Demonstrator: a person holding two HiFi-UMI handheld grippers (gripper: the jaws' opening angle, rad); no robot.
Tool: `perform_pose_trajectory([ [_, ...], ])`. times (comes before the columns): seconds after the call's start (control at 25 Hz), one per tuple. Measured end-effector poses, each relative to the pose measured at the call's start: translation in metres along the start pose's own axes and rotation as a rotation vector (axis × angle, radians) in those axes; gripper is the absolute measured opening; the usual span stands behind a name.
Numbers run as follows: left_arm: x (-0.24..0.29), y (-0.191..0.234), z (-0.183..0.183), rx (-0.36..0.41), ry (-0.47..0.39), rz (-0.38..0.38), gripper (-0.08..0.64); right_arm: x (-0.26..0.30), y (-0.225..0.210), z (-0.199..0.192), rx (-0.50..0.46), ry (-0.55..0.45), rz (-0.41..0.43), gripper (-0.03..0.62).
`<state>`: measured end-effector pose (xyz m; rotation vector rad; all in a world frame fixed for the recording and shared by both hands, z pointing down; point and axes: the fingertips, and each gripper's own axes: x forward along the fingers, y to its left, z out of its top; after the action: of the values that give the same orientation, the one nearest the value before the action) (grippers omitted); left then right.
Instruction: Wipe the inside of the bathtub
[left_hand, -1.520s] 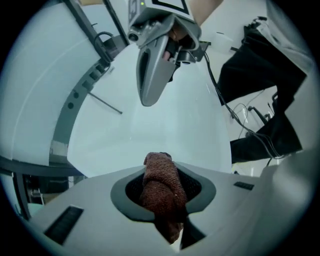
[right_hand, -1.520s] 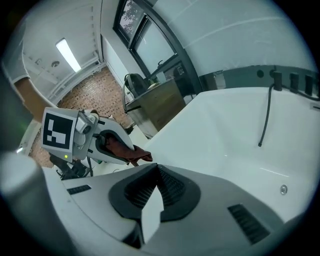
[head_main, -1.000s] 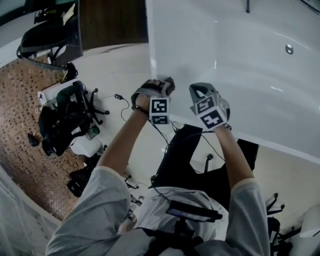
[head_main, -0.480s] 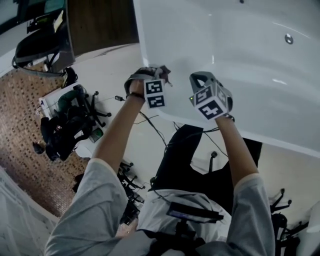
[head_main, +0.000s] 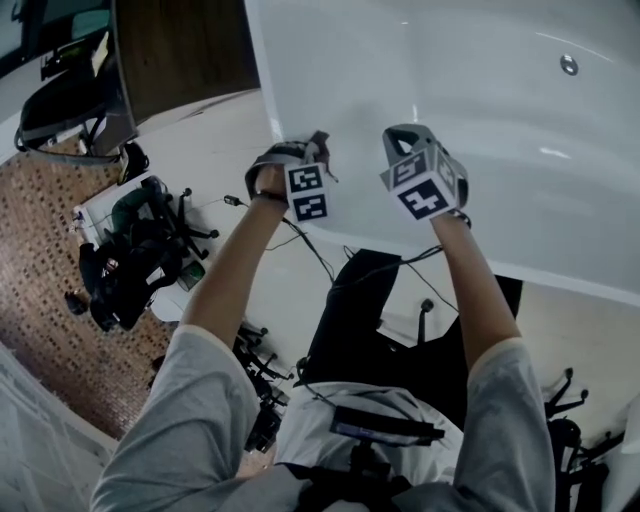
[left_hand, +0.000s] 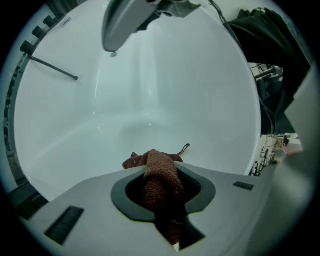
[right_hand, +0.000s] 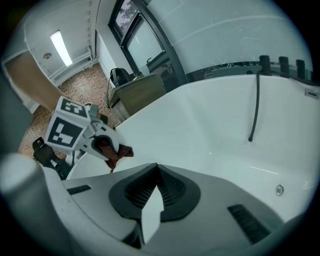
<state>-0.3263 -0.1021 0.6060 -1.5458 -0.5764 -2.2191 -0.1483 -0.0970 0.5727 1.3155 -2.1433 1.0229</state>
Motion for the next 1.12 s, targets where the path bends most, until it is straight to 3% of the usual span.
perform_pose_trajectory([
  [0.2, 0.012, -0.032, 0.006, 0.012, 0.029, -0.084, 0.098, 0.001, -0.006, -0.007, 0.018, 0.01, -0.002, 0.005],
  [0.48, 0.017, 0.054, 0.006, -0.095, 0.033, 0.021, 0.098, 0.001, -0.02, -0.012, 0.039, 0.005, -0.015, 0.005],
  [0.64, 0.018, 0.069, 0.009, -0.091, 0.047, 0.034, 0.098, 0.004, -0.032, -0.019, 0.053, 0.007, -0.029, 0.005],
  [0.76, 0.024, 0.051, 0.012, -0.066, 0.046, 0.018, 0.098, 0.008, -0.037, -0.023, 0.069, 0.016, -0.039, 0.006],
  [1.0, 0.04, -0.018, 0.026, -0.019, 0.087, -0.107, 0.098, 0.006, -0.039, -0.025, 0.073, 0.015, -0.031, 0.005],
  [1.12, 0.043, -0.02, 0.027, -0.033, 0.085, -0.108, 0.098, 0.008, -0.038, -0.028, 0.068, 0.021, -0.018, 0.005],
])
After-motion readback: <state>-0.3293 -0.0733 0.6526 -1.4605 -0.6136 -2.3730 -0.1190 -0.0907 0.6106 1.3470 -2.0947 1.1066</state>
